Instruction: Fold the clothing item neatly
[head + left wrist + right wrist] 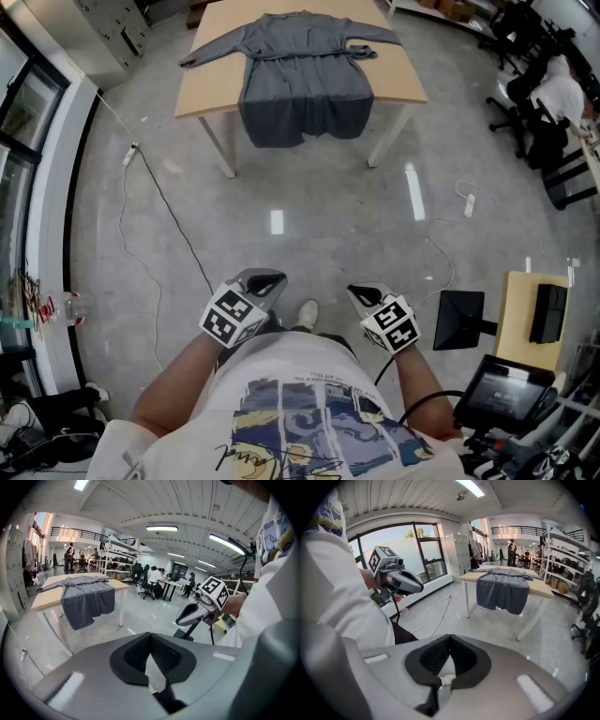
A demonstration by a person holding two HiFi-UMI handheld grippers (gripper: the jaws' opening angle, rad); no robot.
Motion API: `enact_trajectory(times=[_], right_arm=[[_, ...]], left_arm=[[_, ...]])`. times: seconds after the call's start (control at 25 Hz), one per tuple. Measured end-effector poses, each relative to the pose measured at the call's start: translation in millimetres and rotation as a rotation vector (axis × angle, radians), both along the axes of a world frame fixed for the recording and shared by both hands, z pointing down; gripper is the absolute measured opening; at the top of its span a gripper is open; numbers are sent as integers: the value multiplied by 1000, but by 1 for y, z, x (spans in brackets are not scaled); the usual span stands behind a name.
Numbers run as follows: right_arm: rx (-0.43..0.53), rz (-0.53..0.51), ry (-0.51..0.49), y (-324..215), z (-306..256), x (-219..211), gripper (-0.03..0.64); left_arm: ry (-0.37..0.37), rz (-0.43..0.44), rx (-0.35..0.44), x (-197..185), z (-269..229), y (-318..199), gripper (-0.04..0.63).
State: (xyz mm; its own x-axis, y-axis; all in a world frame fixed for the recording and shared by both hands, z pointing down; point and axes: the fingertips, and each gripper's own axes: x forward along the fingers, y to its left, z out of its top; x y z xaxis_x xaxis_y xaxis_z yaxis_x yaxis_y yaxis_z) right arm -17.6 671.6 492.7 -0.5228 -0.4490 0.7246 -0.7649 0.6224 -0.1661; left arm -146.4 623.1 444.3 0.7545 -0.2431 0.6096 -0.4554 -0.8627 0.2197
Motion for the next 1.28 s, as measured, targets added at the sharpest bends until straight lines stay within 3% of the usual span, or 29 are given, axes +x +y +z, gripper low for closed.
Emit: enact_trajectory(times=[0.4, 0.92, 1.28], right_arm=[[7, -15, 1, -3, -4, -2, 3], [23, -14, -77, -12, -11, -14, 6], [39, 2, -39, -71, -9, 7, 29]], left_arm=[[-5, -20, 3, -5, -2, 1, 3], [8, -106, 23, -11, -9, -11, 3], [42, -160, 7, -3, -10, -68, 25]])
